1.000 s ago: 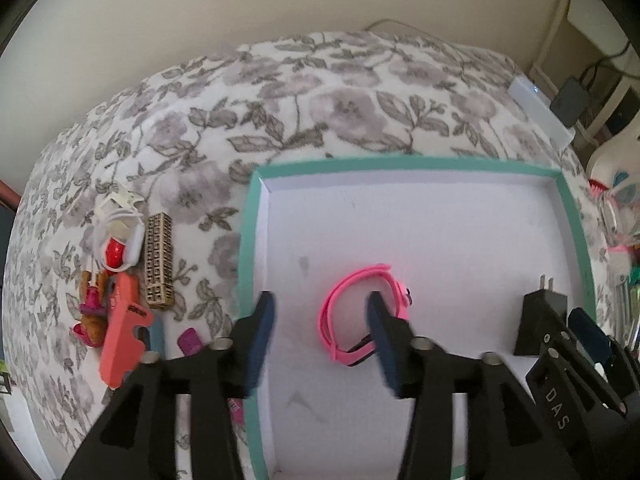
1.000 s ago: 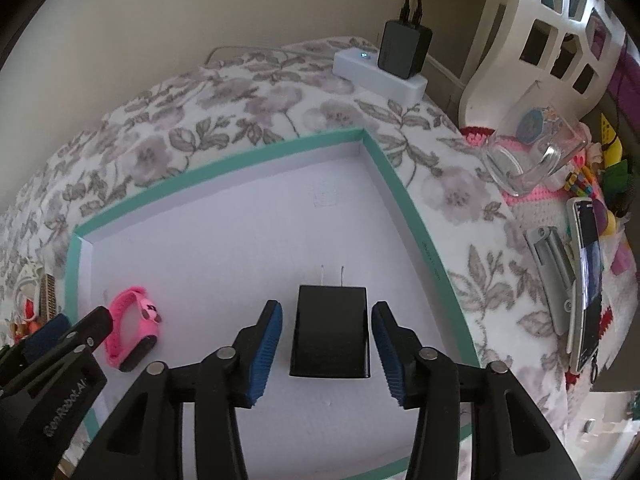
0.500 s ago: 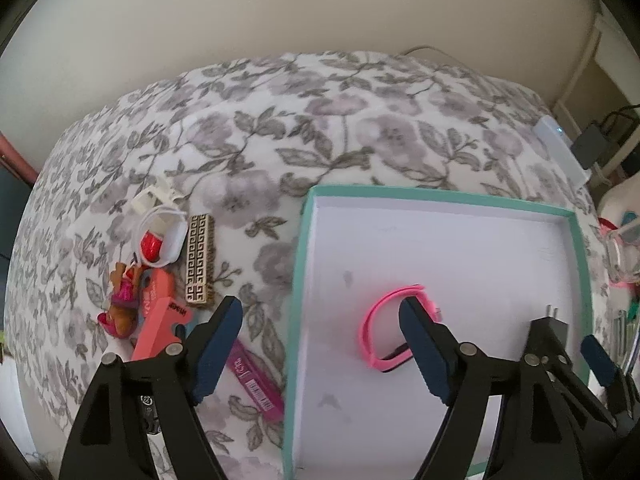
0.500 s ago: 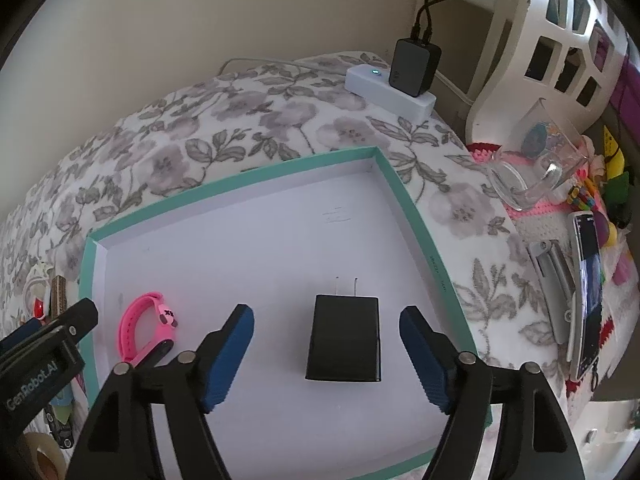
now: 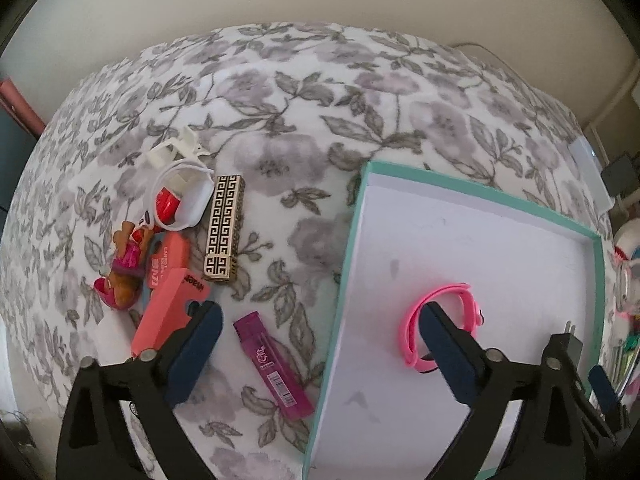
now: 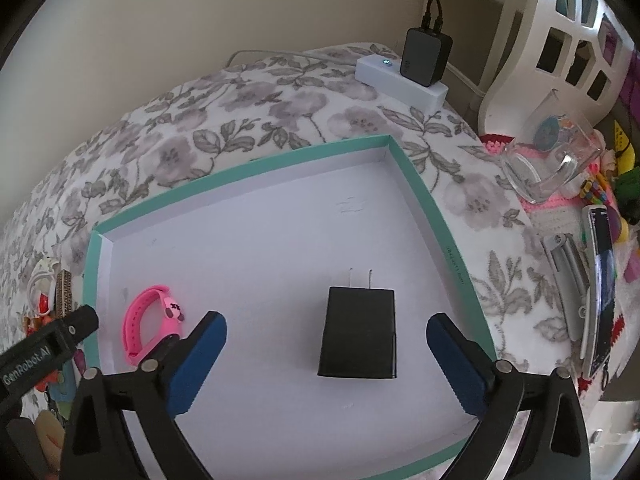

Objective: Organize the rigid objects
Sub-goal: 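Move the left tool to the white charger while the right tool reaches the pink lighter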

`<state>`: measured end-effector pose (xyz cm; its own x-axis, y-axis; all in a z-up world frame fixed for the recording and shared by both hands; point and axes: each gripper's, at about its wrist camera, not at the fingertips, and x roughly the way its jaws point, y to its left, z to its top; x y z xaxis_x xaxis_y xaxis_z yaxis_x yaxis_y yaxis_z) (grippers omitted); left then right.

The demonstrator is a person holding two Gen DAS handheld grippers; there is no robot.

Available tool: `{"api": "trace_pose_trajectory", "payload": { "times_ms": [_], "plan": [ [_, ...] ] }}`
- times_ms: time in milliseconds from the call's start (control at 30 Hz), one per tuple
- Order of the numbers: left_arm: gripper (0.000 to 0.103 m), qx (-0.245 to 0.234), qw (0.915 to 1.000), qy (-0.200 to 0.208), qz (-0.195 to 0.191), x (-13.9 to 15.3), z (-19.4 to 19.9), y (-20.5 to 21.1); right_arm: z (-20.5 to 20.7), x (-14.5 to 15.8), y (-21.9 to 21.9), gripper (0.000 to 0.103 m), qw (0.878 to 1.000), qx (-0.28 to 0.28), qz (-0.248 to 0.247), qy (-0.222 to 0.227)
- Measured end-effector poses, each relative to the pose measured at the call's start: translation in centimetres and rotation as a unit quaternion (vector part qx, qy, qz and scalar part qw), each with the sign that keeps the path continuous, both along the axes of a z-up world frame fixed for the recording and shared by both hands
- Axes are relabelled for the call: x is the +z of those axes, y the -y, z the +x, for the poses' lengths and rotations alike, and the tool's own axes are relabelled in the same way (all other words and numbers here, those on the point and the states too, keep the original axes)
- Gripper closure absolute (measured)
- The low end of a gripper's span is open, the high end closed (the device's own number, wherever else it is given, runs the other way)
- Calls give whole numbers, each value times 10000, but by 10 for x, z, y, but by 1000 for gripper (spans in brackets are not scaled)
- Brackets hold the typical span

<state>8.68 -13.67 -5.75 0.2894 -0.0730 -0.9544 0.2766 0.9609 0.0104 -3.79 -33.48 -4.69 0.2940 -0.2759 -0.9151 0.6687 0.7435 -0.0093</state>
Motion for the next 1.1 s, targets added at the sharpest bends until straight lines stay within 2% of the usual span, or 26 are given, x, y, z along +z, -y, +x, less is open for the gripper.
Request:
{"api": "trace_pose_trajectory", "payload": {
  "times_ms": [233, 367, 567, 767, 867, 1100],
  "plan": [
    [1, 274, 9992, 185, -242, 17, 10, -21, -1, 6, -1, 0, 9999, -39, 28, 159],
    [1, 387, 9980, 367, -332, 36, 16, -41, -4, 30, -1, 0, 9986, -57, -59, 531],
    [1, 685, 9918, 956, -506, 73, 23, -80, 1, 73, -21, 0, 9943, 172, -403, 976],
    [0, 793, 9893, 1218, -112, 91, 25, -102, 18, 101, -60, 0, 9893, 672, -529, 1184],
    [1, 902, 9891, 1164, -75, 95, 26, -112, 28, 110, -81, 0, 9863, 940, -562, 1231],
    [0, 1069, 9874, 1157, 142, 97, 21, -135, 48, 112, -124, 0, 9815, 1418, -420, 1212]
  ]
}}
